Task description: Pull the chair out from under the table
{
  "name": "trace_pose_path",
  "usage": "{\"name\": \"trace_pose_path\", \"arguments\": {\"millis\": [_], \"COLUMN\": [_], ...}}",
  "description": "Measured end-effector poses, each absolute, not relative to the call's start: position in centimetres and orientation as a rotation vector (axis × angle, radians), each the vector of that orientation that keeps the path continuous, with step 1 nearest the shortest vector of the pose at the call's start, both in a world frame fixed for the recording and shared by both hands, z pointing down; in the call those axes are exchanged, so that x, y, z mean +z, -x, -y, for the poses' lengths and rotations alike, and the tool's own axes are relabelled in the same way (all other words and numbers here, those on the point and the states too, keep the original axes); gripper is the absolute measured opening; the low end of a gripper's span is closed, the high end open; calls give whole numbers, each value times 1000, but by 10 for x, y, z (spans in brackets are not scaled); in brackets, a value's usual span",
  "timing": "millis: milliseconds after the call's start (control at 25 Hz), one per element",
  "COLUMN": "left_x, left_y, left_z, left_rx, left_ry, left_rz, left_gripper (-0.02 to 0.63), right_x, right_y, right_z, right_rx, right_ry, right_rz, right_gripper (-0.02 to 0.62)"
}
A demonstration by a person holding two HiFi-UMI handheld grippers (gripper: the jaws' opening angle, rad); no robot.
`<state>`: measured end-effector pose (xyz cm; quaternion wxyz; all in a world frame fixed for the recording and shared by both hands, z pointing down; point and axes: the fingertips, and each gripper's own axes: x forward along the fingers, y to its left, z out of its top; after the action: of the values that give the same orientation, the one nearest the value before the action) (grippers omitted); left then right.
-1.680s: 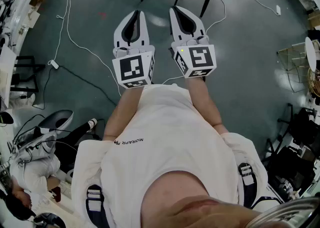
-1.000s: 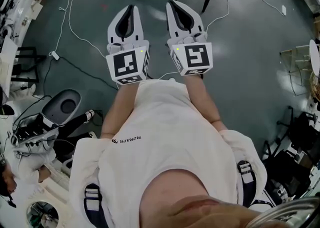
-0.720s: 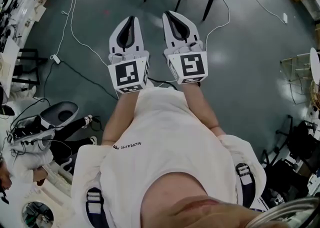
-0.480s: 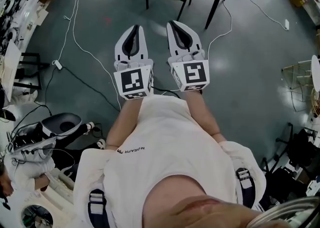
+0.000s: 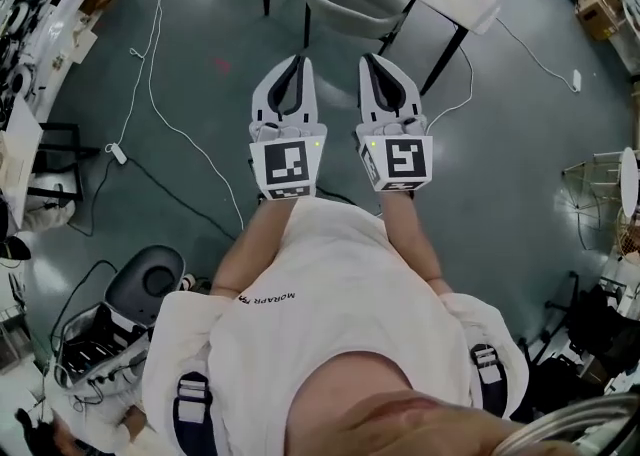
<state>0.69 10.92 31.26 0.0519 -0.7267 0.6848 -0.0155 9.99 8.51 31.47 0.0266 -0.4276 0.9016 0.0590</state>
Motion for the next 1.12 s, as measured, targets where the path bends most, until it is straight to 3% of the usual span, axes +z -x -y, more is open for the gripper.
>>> {"name": "trace_pose_path", "arguments": {"millis": [640,1120], "left_x": [320,352], "left_y": [108,118], "left_z": [53,96], "left_rx": [-124,-177], "left_ry": [2319,2402], "left_rz": [-1953,-1949], "left_gripper": [14,14], "right_x": [318,353], "right_y": [31,42], "right_z": [67,114], "right_rx": [276,153], "right_ry": [1468,1509], "right_rz": [-2824,-2908], "right_gripper": [14,14]}}
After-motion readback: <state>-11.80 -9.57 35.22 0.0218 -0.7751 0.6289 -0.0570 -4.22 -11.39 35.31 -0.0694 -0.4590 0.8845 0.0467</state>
